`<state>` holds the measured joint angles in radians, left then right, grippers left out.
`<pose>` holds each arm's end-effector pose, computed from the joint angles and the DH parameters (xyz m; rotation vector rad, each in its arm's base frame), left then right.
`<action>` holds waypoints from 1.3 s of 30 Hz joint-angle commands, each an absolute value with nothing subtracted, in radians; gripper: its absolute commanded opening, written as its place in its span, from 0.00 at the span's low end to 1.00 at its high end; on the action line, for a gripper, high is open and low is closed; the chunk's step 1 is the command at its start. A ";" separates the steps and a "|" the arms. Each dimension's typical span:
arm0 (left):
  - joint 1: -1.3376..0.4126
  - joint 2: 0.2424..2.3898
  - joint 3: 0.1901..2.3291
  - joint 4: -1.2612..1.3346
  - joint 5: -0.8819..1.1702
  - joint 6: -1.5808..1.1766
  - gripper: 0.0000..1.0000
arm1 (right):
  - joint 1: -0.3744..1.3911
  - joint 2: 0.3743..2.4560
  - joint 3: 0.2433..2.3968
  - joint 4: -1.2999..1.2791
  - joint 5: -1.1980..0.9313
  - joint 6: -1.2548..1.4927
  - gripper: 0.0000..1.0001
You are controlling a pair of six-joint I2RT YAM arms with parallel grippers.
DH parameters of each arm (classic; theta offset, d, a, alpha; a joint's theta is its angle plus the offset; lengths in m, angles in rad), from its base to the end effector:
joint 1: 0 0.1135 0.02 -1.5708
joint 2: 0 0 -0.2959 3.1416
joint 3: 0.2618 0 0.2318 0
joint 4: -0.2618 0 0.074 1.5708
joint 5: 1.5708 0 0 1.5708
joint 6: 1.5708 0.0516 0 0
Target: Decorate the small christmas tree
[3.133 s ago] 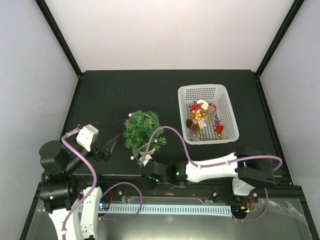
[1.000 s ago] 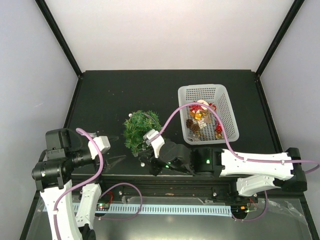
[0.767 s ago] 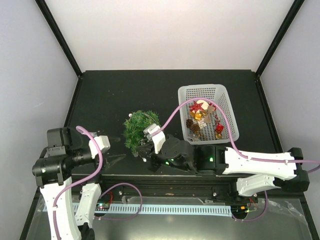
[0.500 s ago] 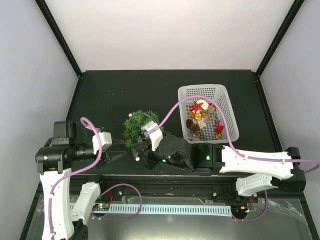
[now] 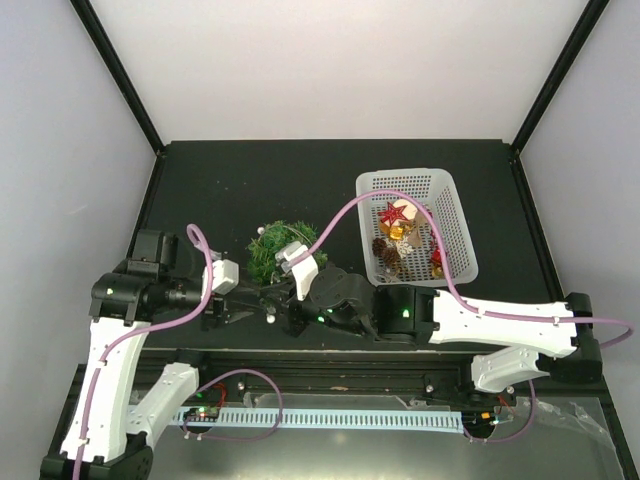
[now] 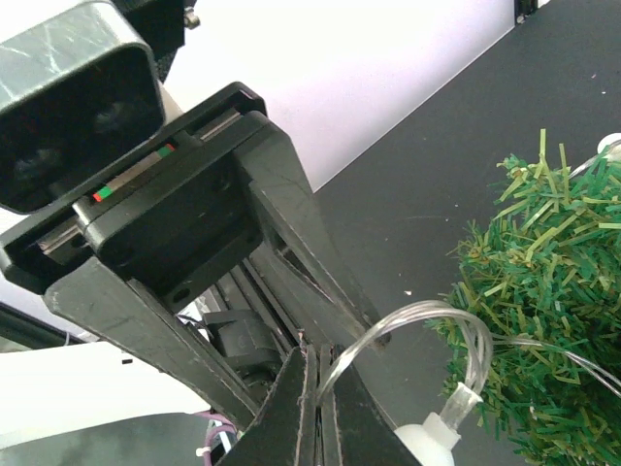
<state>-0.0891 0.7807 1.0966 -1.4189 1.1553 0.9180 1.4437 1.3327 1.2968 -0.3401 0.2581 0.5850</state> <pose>0.0423 -0.0512 0.3637 1.2802 1.6577 -1.0363 0.0500 0.2873 0.4075 -0.7018 1.9760 1.0635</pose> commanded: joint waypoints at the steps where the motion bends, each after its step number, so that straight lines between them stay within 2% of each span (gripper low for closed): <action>1: -0.120 0.771 1.075 -1.318 1.153 0.848 0.45 | 1.439 1.341 1.330 -0.309 0.250 0.594 0.01; 6: -0.149 0.774 1.058 -1.278 1.133 0.815 0.39 | 1.439 1.345 1.338 -0.309 0.241 0.594 0.01; 8: -0.159 0.780 1.057 -1.274 1.128 0.810 0.27 | 1.439 1.347 1.342 -0.309 0.238 0.594 0.01; 11: -0.163 0.785 1.068 -1.290 1.122 0.818 0.03 | 1.439 1.349 1.345 -0.311 0.233 0.593 0.01; 19: -0.163 0.732 1.130 -1.363 1.013 0.865 0.02 | 1.438 1.341 1.335 -0.321 0.225 0.596 0.05; 21: -0.162 0.718 1.148 -1.374 0.976 0.871 0.02 | 1.439 1.344 1.334 -0.327 0.217 0.595 0.12; 24: -0.163 0.704 1.171 -1.382 0.950 0.871 0.02 | 1.438 1.344 1.329 -0.332 0.215 0.597 0.29; 26: -0.162 0.708 1.187 -1.398 0.935 0.880 0.02 | 1.439 1.340 1.321 -0.329 0.214 0.600 0.37; 29: -0.162 0.711 1.205 -1.418 0.902 0.899 0.01 | 1.439 1.329 1.309 -0.327 0.213 0.600 0.43; 36: -0.162 0.720 1.273 -1.513 0.749 0.975 0.02 | 1.439 1.275 1.292 -0.343 0.210 0.568 0.66; 39: -0.161 0.702 1.296 -1.533 0.681 0.997 0.01 | 1.439 1.247 1.302 -0.380 0.225 0.551 0.68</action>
